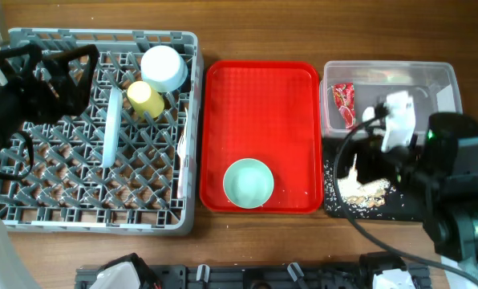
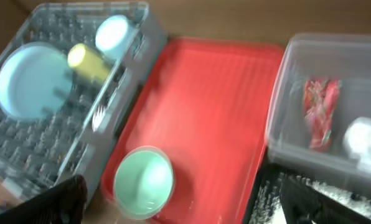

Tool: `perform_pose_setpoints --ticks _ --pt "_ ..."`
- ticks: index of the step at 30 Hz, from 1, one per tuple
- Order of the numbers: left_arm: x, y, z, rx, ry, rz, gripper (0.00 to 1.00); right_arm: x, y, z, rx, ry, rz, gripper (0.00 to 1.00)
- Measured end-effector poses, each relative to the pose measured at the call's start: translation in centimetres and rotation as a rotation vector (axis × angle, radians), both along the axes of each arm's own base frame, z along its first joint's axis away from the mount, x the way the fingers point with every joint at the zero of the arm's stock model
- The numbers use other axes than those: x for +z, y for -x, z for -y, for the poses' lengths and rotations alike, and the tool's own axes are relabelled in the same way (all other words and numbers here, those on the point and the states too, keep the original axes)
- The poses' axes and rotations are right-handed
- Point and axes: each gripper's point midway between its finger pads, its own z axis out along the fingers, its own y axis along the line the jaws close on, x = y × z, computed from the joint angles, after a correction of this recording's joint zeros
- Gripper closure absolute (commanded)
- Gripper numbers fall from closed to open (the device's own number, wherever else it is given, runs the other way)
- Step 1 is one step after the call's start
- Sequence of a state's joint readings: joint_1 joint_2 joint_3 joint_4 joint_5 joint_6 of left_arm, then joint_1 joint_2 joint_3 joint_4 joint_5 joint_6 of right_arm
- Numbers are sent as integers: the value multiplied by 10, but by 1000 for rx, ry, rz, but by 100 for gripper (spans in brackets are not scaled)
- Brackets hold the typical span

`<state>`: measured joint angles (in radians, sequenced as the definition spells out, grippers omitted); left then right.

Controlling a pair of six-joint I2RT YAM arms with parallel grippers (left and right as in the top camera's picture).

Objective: Sort waste into correct bins and load items into the dishwasher rack

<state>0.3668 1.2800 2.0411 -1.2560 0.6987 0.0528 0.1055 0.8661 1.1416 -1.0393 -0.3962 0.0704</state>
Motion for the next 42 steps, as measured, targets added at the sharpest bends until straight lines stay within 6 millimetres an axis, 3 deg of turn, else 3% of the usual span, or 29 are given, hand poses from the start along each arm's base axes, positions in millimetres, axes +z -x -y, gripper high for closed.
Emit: perform_pose_setpoints --ticks 6,16,30,36,42 --pt "0 0 0 0 0 0 0 -25 18 7 -25 37 -140 0" --pt "0 0 0 1 2 -1 0 -43 6 9 -35 60 -225 0" --pt "4 -2 -1 21 44 -2 0 -93 -10 5 -38 69 -477 0" --pt "-37 22 9 69 218 -267 0 -73 -20 8 -58 37 -360 0" --pt "-67 38 26 37 273 -460 0 -16 7 18 -94 19 -95 0"
